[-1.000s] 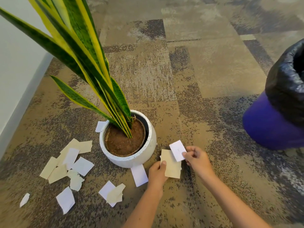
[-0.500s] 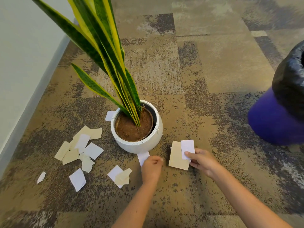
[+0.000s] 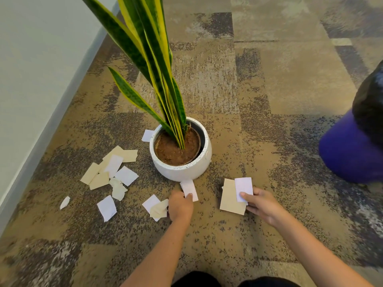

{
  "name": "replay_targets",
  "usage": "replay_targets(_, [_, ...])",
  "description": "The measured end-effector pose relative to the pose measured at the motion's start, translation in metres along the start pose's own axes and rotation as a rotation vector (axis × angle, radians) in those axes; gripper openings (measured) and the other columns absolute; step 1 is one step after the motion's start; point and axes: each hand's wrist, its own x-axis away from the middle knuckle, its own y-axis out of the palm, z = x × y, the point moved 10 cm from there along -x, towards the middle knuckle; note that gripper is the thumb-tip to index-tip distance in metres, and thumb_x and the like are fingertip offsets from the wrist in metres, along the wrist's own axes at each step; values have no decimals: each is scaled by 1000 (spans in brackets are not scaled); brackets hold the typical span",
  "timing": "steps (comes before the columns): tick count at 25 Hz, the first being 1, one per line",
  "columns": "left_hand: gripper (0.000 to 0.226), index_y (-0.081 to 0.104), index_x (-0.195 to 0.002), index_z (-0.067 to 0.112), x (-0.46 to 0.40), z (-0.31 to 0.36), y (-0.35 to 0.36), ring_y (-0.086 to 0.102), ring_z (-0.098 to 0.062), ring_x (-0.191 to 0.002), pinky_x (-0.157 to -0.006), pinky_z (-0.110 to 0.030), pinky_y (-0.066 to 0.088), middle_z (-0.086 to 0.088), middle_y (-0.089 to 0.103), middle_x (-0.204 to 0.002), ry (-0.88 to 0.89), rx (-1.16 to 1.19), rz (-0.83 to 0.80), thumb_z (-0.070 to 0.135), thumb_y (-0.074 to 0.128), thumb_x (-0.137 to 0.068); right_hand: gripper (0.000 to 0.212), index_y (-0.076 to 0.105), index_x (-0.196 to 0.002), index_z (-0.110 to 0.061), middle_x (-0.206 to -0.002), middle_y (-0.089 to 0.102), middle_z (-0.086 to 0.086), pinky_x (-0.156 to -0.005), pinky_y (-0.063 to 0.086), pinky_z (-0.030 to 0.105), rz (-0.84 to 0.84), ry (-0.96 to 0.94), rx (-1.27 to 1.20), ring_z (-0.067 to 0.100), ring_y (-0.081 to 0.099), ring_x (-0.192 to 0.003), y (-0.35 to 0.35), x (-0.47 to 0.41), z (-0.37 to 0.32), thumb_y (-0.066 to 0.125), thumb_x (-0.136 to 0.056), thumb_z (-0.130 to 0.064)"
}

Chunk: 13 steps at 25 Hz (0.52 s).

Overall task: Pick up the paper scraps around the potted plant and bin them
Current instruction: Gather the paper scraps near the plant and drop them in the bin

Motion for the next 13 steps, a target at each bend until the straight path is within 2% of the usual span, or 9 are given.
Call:
replay_targets(2, [20, 55, -100, 7, 5, -2, -4, 65, -32, -94, -78, -36, 51, -14, 67, -107, -34, 154, -13, 22, 62, -89, 15, 64, -104, -9, -110, 68, 13, -95, 50, 42, 6, -11, -24, 30, 63, -105, -3, 9, -6, 61, -90, -7])
replay_targets(4, [16, 55, -96, 10, 16, -2, -7, 68, -29, -89, -81, -39, 54, -12, 69, -102, -71, 289, -30, 20, 64, -87, 13, 63, -103, -8, -106, 68, 13, -79, 53, 35, 1, -35, -34, 27, 65, -95, -4, 20, -18, 60, -90, -6])
replay_targets(6, [14, 56, -97, 13, 38, 8, -4, 67, -21, -78, -76, -35, 55, -9, 68, -101, -73, 432, -98, 18, 65, -87, 15, 61, -105, -7, -107, 67, 13, -72, 52, 32, 2, -63, -35, 27, 64, -93, -6, 31, -31, 59, -91, -5])
replay_targets(9, [17, 61, -104, 13, 78, 36, -3, 65, -14, -77, -67, -26, 53, -4, 68, -98, 14, 591, -237, 17, 63, -88, 20, 60, -112, -6, -108, 66, 15, -74, 52, 35, -7, -112, -9, 28, 61, -94, -6, 50, -52, 55, -93, -6])
replay_targets(13, [14, 63, -103, 16, 123, 66, -16, 64, -10, -81, -63, -19, 48, 2, 69, -96, 138, 653, -342, 21, 62, -90, 16, 65, -105, -10, -97, 67, 10, -83, 46, 42, -73, -159, 56, 26, 58, -86, 3, 84, -76, 51, -96, -10])
